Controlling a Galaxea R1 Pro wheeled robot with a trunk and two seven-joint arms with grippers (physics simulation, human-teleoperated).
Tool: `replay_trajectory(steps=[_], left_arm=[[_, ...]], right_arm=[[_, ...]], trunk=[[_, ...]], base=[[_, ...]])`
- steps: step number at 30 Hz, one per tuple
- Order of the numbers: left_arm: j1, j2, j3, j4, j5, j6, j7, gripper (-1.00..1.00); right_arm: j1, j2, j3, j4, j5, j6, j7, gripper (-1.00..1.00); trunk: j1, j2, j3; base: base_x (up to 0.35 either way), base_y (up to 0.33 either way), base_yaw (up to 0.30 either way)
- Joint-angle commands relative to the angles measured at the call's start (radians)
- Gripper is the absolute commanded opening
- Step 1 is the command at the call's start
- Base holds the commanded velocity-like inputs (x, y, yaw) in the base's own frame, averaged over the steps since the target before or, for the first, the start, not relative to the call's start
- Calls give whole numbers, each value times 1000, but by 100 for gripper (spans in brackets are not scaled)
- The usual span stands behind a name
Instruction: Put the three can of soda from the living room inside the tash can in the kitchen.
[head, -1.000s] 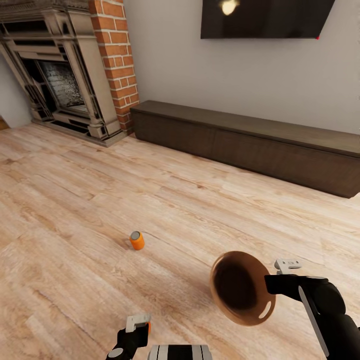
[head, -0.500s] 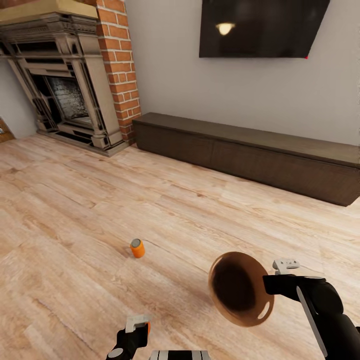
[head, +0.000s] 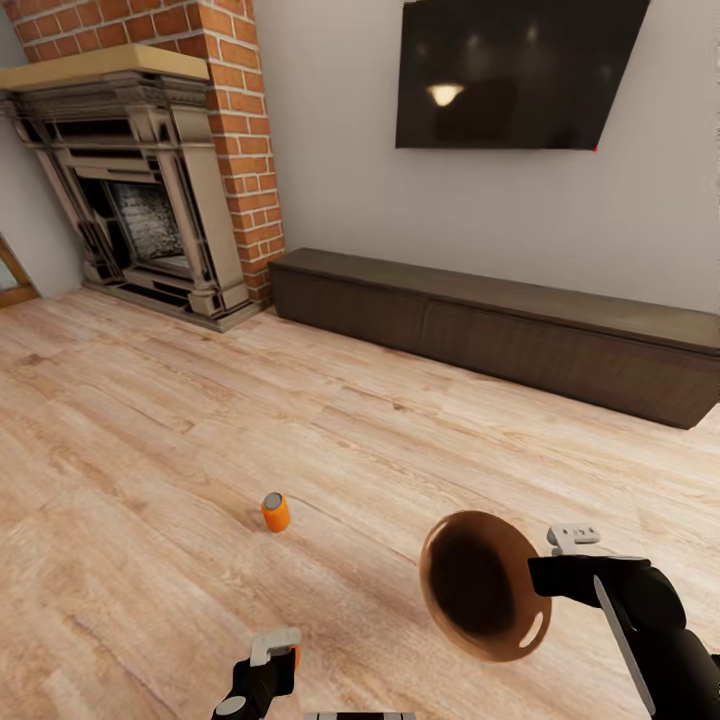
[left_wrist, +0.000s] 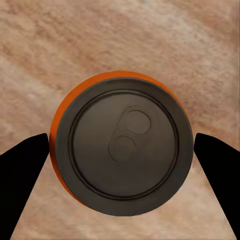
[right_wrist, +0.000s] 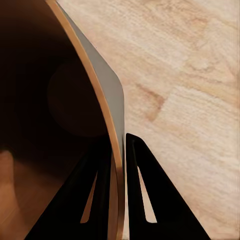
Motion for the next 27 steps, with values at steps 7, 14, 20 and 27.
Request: replay_trajectory(steps=[7,14,20,27], left_arm=[[2,3,0,-46,-2,3,-4,-100],[4,2,0,-96,-3,15,-5,-100],[5,1,0,-103,-2,21,-5,-100],[6,-1,0,-105,-3,24,-5,-100]], right_arm=[[-2,-4,0,78,-14,1,-2,-100],[-2,-4,-2,98,6,1,-6,-100],[-2,3,-3,101,54,1,-6,-100],[-2,5,-2,101,67,1,-6,-100]], trunk=[[-3,2,27],[-6,3,54],[-9,5,78],[-12,6,105]], base=[[0,0,0],[0,0,0],[0,0,0],[0,0,0]])
